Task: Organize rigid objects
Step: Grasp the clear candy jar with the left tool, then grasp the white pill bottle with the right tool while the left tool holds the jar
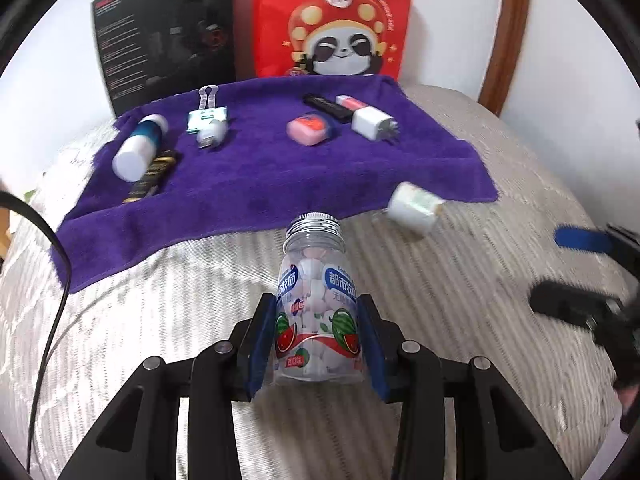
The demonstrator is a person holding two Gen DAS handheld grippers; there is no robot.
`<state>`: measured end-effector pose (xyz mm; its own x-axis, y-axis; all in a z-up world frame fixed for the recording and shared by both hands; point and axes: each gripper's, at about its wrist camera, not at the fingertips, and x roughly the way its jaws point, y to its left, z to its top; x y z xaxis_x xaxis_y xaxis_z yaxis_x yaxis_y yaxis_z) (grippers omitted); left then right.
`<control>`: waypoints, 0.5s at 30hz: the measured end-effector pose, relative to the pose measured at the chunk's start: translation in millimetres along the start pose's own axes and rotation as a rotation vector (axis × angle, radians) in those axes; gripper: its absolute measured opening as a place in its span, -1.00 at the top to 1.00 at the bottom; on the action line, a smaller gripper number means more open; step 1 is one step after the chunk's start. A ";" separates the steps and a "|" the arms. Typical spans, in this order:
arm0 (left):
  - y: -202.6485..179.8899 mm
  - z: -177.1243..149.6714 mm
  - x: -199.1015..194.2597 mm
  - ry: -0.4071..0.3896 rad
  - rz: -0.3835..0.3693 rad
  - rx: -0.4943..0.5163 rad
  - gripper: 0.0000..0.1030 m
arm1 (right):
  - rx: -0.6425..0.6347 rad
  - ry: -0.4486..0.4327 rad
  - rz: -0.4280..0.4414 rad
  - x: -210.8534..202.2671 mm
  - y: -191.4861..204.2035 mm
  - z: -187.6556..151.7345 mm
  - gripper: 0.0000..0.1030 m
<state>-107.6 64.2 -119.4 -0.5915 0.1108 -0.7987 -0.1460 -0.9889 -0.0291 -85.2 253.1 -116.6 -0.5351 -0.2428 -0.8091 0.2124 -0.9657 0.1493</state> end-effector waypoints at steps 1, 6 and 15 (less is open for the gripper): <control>7.1 -2.5 -1.5 0.004 0.001 -0.012 0.25 | -0.017 -0.004 0.008 5.8 4.2 4.8 -0.96; 34.5 -9.1 -8.0 0.009 0.004 -0.060 0.24 | -0.096 0.018 0.045 35.9 20.1 22.9 -0.70; 59.3 -15.2 -15.5 0.002 -0.019 -0.110 0.24 | -0.210 0.027 0.049 65.2 37.7 34.2 -0.40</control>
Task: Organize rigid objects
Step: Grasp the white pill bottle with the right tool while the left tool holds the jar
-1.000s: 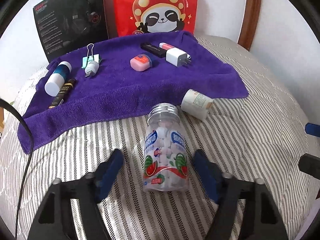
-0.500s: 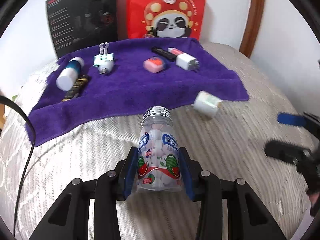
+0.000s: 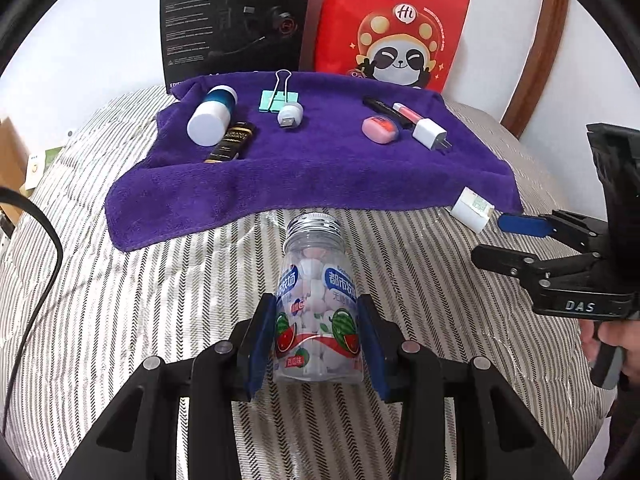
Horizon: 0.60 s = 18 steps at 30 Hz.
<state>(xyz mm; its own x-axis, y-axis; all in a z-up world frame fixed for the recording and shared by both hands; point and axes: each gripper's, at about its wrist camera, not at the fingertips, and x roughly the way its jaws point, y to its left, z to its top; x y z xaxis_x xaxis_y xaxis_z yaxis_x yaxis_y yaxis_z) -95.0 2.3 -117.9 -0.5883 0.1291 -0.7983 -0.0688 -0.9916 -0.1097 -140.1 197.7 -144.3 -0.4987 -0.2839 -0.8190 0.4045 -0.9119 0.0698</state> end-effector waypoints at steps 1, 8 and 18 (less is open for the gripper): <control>0.7 -0.2 -0.6 -0.001 -0.003 -0.001 0.24 | -0.007 -0.007 -0.003 0.3 0.6 0.5 -0.36; 6.3 -1.6 -1.7 -0.002 -0.028 -0.006 0.24 | -0.046 -0.022 -0.017 6.2 3.8 9.6 0.00; 8.8 -1.3 -2.9 0.006 -0.043 -0.007 0.24 | -0.099 -0.006 -0.008 14.2 11.8 20.8 0.42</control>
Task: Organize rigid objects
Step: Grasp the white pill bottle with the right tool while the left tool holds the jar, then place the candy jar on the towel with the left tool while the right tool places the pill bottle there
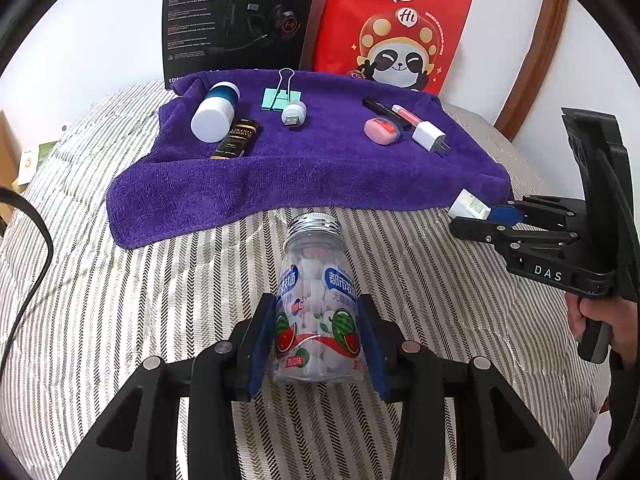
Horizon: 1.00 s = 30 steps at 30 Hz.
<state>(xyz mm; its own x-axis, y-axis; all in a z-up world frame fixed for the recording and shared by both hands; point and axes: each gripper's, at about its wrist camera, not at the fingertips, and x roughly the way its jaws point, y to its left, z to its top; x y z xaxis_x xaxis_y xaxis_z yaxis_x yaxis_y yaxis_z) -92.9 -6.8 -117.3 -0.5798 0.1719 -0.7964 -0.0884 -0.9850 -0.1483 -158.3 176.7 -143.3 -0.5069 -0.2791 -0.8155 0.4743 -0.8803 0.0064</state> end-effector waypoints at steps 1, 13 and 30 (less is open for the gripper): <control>0.4 0.3 -0.3 -0.001 0.000 -0.002 0.24 | 0.002 0.000 0.002 0.0 0.0 -0.1 0.43; 14.7 17.9 -13.9 -0.017 0.001 -0.036 0.25 | 0.068 -0.016 0.063 -19.0 -0.9 -8.8 0.43; 10.9 108.7 3.2 -0.034 -0.023 0.070 0.25 | 0.103 -0.052 0.068 -49.0 -38.2 38.6 0.43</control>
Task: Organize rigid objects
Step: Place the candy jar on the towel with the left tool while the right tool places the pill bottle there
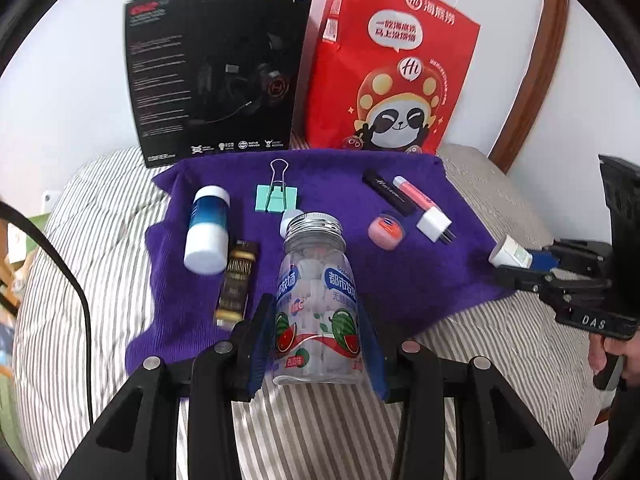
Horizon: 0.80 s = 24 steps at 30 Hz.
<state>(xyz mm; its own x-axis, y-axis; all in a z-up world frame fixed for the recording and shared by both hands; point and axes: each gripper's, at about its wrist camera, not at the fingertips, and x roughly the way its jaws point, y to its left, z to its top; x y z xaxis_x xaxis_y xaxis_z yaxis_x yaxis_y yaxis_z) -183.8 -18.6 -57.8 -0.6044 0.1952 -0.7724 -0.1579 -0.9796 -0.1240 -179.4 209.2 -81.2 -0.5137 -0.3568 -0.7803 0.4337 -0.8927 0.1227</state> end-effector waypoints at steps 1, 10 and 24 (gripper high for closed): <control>0.8 3.2 3.7 0.003 -0.001 0.003 0.25 | 0.001 0.006 -0.001 4.4 -2.2 4.2 0.43; 7.2 21.3 50.1 0.091 -0.034 0.055 0.25 | -0.014 0.132 -0.014 55.7 -22.3 28.6 0.43; 3.3 24.1 85.5 0.158 -0.050 0.122 0.24 | -0.090 0.216 -0.038 83.4 -24.7 22.9 0.43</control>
<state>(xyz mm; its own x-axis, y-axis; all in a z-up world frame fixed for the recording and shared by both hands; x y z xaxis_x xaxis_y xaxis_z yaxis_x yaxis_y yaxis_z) -254.8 -4.1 -109.2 -0.4648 0.2239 -0.8566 -0.2834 -0.9542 -0.0956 -249.9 195.1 -135.3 -0.3648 -0.2478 -0.8975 0.4861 -0.8728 0.0433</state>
